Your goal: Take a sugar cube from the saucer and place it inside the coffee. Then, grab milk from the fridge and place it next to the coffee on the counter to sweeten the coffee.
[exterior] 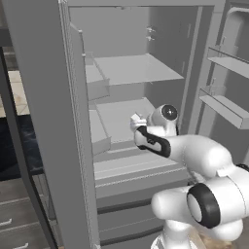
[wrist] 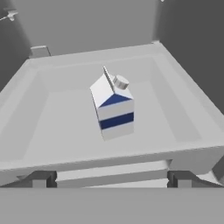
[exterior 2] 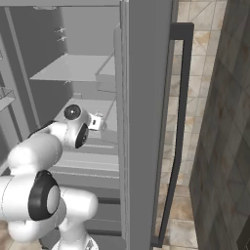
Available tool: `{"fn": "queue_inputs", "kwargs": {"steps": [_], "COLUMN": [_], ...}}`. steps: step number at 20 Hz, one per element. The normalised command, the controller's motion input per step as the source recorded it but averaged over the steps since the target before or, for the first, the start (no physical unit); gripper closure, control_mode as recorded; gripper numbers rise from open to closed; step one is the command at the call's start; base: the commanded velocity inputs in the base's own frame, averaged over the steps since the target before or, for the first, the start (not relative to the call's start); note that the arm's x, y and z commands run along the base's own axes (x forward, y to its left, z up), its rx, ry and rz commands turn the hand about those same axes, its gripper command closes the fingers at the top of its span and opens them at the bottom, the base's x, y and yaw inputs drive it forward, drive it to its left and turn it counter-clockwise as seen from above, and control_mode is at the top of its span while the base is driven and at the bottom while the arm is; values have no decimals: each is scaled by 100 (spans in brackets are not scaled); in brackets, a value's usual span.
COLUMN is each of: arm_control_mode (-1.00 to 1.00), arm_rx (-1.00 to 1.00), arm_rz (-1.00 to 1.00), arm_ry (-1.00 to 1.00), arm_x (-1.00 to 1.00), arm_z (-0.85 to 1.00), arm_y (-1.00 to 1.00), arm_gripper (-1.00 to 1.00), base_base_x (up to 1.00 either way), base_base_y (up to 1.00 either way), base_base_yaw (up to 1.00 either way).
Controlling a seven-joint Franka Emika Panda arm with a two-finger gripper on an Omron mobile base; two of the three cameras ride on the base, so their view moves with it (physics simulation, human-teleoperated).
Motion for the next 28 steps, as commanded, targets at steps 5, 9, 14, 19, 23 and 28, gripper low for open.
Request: {"fn": "queue_inputs", "kwargs": {"steps": [5,9,14,19,23,28], "arm_control_mode": [-100,-100,-100,-100,-100,-100], "arm_rx": [0,0,0,-1,-2,-2], "arm_rz": [7,6,3,1,0,0], "arm_ry": [0,0,0,0,0,0], "arm_x": [26,30,31,32,33,31], "arm_z": [-8,-5,-9,-12,-18,-18], "arm_y": [0,0,0,0,0,0], "arm_gripper": [-100,-100,-100,-100,-100,-100], "base_base_x": [0,0,0,0,0,0], "base_base_y": [0,0,0,0,0,0], "base_base_yaw": [0,0,0,0,0,0]}}
